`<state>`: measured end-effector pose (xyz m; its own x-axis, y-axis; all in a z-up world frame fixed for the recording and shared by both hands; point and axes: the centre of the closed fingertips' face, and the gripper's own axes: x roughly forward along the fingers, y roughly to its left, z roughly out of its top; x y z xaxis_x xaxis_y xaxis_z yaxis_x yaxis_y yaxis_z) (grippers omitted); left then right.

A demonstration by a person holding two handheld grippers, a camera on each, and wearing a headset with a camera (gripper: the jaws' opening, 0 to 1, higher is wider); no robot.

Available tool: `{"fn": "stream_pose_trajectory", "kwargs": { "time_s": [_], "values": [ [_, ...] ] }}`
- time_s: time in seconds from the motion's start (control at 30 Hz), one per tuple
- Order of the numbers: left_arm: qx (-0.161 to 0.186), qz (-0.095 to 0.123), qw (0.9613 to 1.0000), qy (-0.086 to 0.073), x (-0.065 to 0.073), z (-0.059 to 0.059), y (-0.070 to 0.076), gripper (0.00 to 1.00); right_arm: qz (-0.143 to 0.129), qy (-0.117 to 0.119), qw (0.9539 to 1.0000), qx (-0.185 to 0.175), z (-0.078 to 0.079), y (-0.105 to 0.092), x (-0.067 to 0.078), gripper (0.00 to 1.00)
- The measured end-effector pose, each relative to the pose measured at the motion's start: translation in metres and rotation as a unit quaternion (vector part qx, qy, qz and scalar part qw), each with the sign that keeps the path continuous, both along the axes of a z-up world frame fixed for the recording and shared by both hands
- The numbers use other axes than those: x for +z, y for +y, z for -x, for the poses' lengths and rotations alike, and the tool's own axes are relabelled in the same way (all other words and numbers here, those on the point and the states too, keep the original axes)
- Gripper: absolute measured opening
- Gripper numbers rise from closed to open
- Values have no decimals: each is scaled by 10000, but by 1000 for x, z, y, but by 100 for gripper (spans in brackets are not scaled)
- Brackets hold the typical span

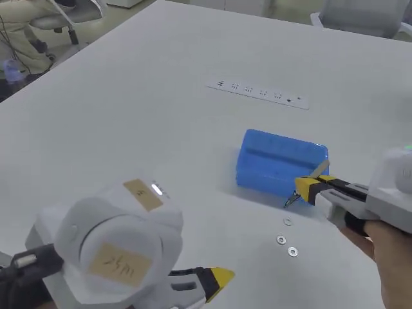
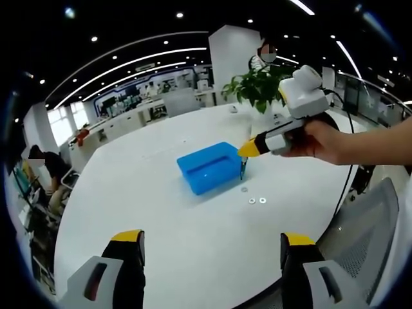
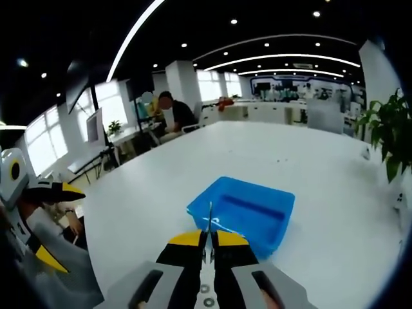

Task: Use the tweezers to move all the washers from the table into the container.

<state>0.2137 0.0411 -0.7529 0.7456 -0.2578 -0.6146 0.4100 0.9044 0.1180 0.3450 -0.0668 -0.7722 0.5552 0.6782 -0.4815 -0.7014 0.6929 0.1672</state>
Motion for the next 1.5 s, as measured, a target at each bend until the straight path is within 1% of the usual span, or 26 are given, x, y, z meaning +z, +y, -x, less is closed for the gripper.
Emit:
{"fn": "stream_pose_trajectory", "kwargs": {
  "time_s": [0.07,0.27,0.5,0.6,0.67,0.77,0.87,1.13,1.3,1.5],
  "values": [
    [8,7,10000,12,-1,0,0,88,105,-29,9999,39,4,-2,-5,2],
    [-15,4,10000,33,-2,0,-1,89,232,41,9996,134,15,-4,-21,2],
    [-10,-11,10000,47,-2,0,0,88,263,81,9994,195,16,-7,-31,2],
    [-6,-15,10000,52,-2,0,0,88,379,77,9989,273,16,-7,-40,2],
    [-10,-7,10000,55,-3,0,-1,89,436,47,9986,309,18,-7,-39,2],
    [-5,-11,10000,56,-3,1,-1,88,535,-25,9979,371,20,-8,-43,2],
    [-8,-22,10000,72,-4,2,-1,88,542,-59,9977,392,22,-8,-44,2],
    [-3,-44,10000,76,-4,2,0,88,518,-85,9979,377,22,-6,-43,2],
    [-4,-35,10000,77,-4,2,-1,88,611,-149,9972,415,24,-6,-46,2],
    [-33,-68,9999,103,-5,2,-1,87,645,-241,9966,446,26,-5,-46,2]
  ]
}}
